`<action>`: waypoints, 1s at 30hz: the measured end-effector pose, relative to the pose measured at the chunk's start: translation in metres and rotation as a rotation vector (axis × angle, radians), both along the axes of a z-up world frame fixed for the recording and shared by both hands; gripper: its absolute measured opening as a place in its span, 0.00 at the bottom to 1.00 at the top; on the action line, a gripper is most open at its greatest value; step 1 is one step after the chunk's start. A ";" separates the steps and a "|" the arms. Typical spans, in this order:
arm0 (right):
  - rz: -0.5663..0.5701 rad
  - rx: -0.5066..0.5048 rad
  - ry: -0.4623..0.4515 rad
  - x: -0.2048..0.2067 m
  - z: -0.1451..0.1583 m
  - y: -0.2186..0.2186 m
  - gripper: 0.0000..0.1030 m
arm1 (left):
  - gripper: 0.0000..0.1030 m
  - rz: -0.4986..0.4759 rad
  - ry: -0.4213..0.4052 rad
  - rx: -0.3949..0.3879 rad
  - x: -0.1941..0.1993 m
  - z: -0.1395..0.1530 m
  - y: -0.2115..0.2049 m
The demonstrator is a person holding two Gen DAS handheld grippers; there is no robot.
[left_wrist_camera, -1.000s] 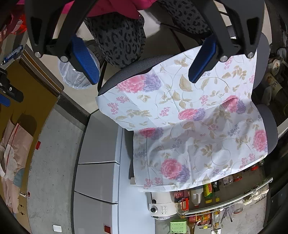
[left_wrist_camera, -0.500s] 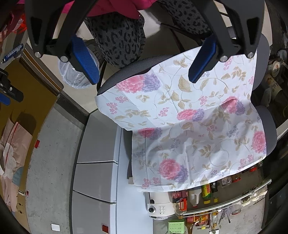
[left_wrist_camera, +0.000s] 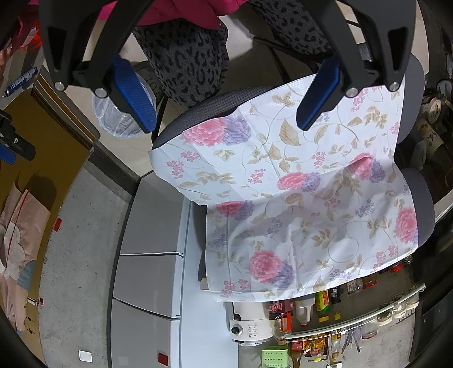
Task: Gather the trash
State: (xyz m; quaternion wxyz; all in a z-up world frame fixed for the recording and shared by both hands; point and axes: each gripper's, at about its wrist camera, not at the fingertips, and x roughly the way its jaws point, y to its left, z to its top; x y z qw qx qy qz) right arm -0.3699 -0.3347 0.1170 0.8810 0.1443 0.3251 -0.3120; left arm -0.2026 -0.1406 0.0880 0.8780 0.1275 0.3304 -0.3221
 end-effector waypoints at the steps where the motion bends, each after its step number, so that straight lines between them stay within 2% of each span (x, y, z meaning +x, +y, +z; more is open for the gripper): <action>1: 0.000 -0.001 0.001 0.000 0.000 0.000 0.89 | 0.94 -0.002 0.000 -0.001 0.000 0.000 0.000; 30: 0.001 0.001 0.003 0.000 -0.001 -0.002 0.89 | 0.94 0.006 -0.002 0.001 0.001 -0.001 0.006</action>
